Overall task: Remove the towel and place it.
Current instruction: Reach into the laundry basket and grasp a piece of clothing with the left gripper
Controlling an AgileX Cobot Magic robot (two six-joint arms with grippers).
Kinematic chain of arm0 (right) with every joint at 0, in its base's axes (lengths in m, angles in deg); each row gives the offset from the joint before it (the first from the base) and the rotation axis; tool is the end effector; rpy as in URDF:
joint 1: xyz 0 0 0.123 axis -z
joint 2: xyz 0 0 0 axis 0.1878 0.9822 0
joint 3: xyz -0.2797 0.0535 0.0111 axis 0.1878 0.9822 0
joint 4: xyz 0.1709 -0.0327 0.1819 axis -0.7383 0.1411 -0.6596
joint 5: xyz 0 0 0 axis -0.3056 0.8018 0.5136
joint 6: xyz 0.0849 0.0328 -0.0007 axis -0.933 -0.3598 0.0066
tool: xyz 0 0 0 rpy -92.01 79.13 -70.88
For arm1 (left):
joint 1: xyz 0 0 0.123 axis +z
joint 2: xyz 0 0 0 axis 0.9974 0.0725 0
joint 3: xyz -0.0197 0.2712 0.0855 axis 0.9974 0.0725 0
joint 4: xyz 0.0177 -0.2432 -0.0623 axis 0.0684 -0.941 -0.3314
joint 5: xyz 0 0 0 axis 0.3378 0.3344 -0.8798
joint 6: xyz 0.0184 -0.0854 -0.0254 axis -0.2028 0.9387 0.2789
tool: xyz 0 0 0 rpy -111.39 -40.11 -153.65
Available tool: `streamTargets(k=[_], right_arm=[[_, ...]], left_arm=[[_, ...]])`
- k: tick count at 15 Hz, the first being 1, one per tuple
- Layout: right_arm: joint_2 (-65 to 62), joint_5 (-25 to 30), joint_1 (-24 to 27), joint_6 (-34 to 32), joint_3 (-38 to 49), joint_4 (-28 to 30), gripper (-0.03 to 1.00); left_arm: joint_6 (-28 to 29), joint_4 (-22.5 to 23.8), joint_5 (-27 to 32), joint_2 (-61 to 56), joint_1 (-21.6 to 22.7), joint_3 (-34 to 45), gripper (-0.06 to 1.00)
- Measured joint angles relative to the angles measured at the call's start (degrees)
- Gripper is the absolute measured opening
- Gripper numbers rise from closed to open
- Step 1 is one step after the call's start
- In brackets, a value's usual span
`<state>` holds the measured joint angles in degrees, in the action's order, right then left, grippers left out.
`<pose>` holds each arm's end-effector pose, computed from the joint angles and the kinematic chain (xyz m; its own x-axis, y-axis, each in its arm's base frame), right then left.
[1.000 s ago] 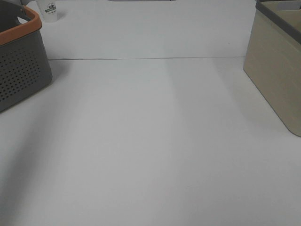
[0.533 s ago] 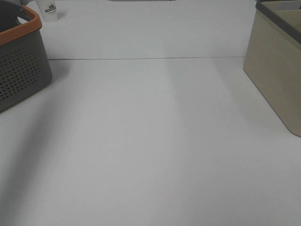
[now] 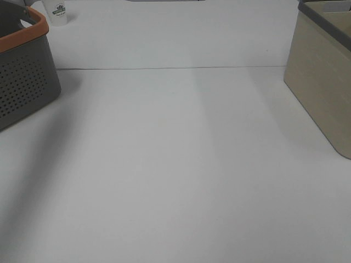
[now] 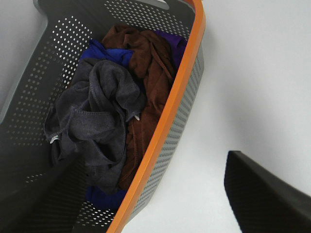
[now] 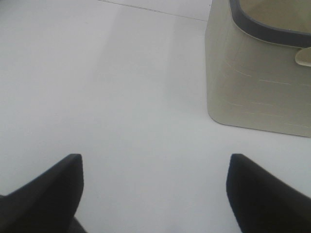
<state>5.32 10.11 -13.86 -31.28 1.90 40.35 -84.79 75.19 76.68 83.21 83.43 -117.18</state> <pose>-0.0060 0.0035 0.2781 -0.4288 -0.1818 -0.8849 -0.1606 0.9793 -0.1233 0.3435 -0.0050 0.4148 -0.7565 0.3948 -0.5215 0.2755 0.9155 0.2933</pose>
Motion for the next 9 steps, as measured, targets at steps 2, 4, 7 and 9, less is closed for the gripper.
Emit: streamTargets(k=[2, 4, 7, 9], right_arm=[[0.00, 0.00, 0.00, 0.00, 0.00, 0.00, 0.79], [0.00, 0.00, 0.00, 0.00, 0.00, 0.00, 0.79], [0.00, 0.00, 0.00, 0.00, 0.00, 0.00, 0.79], [0.00, 0.00, 0.00, 0.00, 0.00, 0.00, 0.79]], left_arm=[[-3.04, 0.06, 0.29, 2.41, 0.57, -0.52, 0.73], [-4.35, -1.09, -0.40, 4.76, 3.72, -0.52, 0.73], [-9.11, -7.91, -1.49, 6.88, 10.20, -0.69, 0.72], [-14.95, -15.18, -2.69, 9.28, 14.73, -2.29, 0.72]])
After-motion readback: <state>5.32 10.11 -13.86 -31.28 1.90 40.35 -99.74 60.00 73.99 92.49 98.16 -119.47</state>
